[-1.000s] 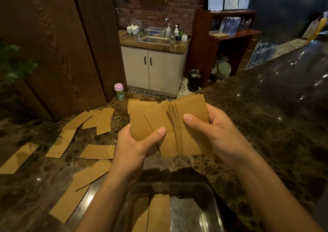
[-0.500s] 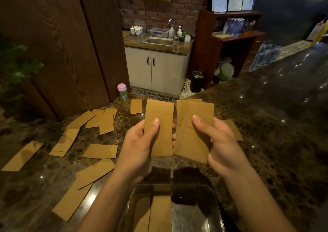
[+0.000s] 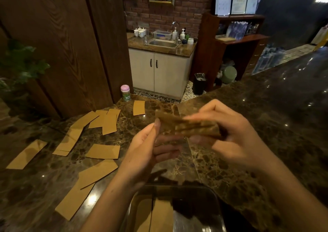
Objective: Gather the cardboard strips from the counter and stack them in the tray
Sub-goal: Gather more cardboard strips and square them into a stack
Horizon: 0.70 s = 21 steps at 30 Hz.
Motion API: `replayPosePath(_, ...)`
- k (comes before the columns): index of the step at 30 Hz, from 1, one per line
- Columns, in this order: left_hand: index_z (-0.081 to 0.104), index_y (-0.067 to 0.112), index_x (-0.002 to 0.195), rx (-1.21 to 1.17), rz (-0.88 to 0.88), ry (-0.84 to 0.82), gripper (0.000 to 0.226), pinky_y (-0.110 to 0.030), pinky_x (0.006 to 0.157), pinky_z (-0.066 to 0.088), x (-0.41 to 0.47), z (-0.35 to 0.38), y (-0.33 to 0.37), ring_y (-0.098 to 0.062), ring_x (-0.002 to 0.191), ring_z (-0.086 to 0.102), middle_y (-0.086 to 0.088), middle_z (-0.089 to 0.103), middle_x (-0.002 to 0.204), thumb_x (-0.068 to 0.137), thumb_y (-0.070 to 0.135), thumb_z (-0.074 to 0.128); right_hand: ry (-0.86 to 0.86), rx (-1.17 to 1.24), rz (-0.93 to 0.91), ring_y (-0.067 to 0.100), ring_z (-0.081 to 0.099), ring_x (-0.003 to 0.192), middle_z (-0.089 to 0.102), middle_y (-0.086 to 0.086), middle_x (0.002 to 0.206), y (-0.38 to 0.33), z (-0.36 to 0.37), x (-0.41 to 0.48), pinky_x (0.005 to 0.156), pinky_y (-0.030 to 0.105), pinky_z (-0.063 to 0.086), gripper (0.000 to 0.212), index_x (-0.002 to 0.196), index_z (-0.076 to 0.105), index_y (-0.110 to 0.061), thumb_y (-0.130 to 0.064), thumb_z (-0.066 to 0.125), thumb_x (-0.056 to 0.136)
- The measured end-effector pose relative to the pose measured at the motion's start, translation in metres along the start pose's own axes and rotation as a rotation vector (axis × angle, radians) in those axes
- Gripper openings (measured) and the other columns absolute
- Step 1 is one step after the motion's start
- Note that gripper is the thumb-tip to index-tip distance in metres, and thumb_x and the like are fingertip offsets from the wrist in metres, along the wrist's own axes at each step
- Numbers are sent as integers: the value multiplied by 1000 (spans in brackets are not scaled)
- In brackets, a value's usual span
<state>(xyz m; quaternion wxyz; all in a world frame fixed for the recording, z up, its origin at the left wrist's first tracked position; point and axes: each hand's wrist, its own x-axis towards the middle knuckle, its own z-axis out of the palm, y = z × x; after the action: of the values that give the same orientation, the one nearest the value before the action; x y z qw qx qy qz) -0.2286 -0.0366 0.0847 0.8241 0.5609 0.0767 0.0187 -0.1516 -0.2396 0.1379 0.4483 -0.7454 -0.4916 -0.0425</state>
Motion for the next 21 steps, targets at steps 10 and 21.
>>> replayPosePath(10,43,22,147,-129,-25,-72,71,-37,73,63,-3,-7,4,-34,96,75,-23,74,115,85,-4,66,-379,-652,-289,11,52,97,49,-6,114,1,-5,-15,73,22,48,58,138,62,-33,-16,59,83)
replayPosePath(21,63,29,133,336,185,-124,50,-31,82,54,-7,-11,-2,-20,112,66,1,72,121,94,-1,63,-279,33,265,26,67,96,64,4,113,-14,-31,13,77,52,56,37,120,69,-23,-43,70,89)
